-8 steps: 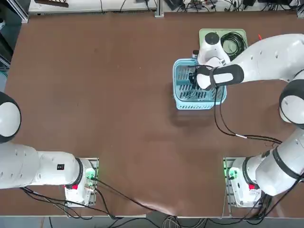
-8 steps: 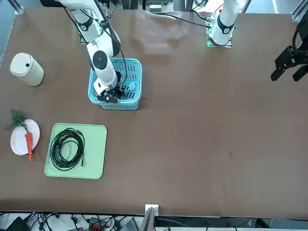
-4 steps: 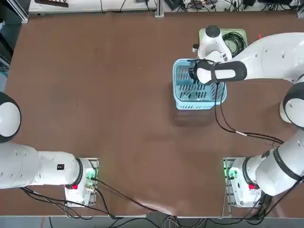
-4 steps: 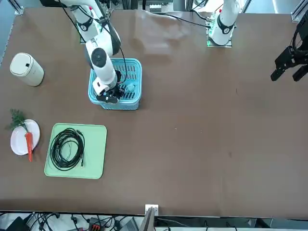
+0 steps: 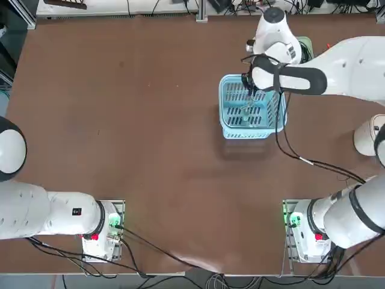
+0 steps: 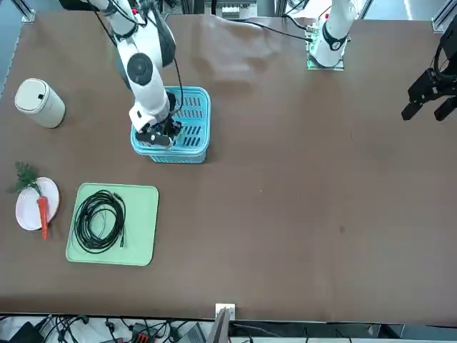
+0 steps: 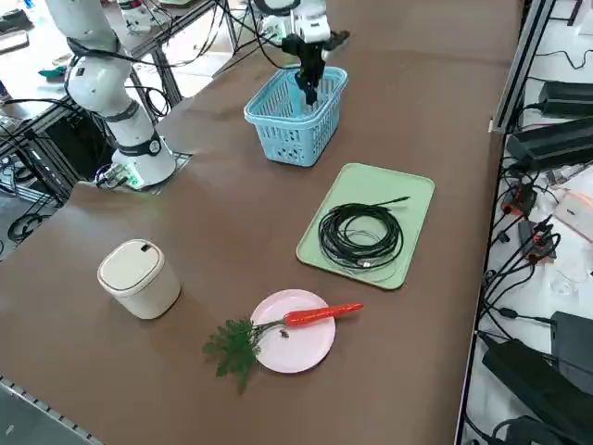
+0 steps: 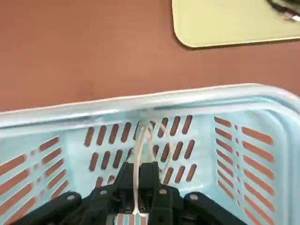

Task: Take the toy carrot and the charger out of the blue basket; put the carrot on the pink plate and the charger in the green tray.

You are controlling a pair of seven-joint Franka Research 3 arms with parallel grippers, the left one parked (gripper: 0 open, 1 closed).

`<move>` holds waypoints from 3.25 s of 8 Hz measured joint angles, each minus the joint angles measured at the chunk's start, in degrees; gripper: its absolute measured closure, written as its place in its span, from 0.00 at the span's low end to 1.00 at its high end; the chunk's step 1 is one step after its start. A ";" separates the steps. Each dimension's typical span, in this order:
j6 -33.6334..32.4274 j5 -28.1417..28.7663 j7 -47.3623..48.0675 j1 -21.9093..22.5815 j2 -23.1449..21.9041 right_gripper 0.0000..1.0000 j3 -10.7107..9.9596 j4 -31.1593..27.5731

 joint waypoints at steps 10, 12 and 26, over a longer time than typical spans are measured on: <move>-21.01 -0.70 -21.04 -10.94 -1.08 0.97 -1.46 23.24; -20.21 -1.20 -30.42 -17.09 6.62 0.97 -1.61 29.07; -8.66 -1.21 -42.05 -21.95 29.96 0.95 -0.47 38.62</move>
